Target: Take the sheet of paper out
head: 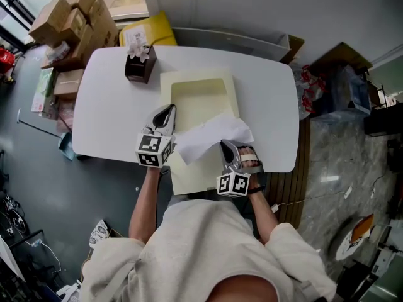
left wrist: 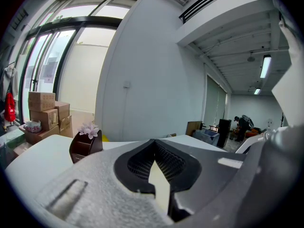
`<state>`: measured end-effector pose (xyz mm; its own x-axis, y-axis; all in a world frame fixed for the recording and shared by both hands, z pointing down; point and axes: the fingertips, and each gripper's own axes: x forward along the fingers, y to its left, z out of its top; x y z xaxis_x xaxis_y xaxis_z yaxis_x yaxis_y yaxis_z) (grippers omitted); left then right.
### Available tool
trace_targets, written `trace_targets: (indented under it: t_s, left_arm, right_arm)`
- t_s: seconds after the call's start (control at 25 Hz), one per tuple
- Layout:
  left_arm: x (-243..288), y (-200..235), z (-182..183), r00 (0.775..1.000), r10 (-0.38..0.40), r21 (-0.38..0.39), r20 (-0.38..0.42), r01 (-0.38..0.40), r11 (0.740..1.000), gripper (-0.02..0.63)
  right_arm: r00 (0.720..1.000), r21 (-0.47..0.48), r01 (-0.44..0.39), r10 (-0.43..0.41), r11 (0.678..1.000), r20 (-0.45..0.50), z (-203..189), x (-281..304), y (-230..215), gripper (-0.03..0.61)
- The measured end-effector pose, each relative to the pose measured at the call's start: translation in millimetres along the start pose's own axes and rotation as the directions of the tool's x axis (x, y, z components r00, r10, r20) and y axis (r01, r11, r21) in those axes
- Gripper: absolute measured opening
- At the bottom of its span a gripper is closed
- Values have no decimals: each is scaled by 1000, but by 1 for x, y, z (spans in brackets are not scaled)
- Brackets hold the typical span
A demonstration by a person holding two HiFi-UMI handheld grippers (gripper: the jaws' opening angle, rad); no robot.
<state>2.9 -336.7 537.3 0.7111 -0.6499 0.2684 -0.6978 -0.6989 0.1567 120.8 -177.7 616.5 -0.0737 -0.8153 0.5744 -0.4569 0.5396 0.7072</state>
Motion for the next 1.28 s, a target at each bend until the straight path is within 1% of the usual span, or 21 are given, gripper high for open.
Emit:
trace_targets:
  t_s: [0.16, 0.36, 0.56, 0.76, 1.0, 1.08, 1.2, 1.28]
  left_arm:
    - [0, -3, 0, 1000, -8, 4, 0, 8, 1000, 2]
    - [-3, -7, 1, 1000, -12, 4, 3, 12, 1000, 2]
    - [-6, -3, 7, 1000, -1, 8, 19, 1, 1000, 2]
    - [-11, 0, 15, 999, 14, 12, 36, -15, 1000, 2]
    - [-17, 7, 31, 997, 37, 25, 61, -39, 999, 2]
    - [-19, 9, 38, 996, 46, 32, 73, -48, 998, 2]
    - [-22, 14, 49, 994, 60, 44, 91, -64, 997, 2]
    - [-25, 20, 58, 992, 74, 48, 105, -79, 996, 2]
  right_arm:
    - [999, 50, 44, -44, 998, 1, 6, -13, -23, 5]
    - [992, 95, 118, -122, 988, 32, 19, -24, -59, 5]
    - [982, 104, 177, -184, 979, 53, 27, -23, -93, 5]
    - [971, 116, 214, -224, 970, 86, 39, -21, -119, 5]
    - [952, 158, 244, -267, 957, 150, 62, -18, -153, 5]
    - [943, 189, 248, -282, 950, 178, 71, -19, -164, 5]
    - [932, 289, 225, -292, 931, 215, 80, -19, -183, 5]
    - [922, 362, 205, -304, 909, 241, 81, -16, -195, 4]
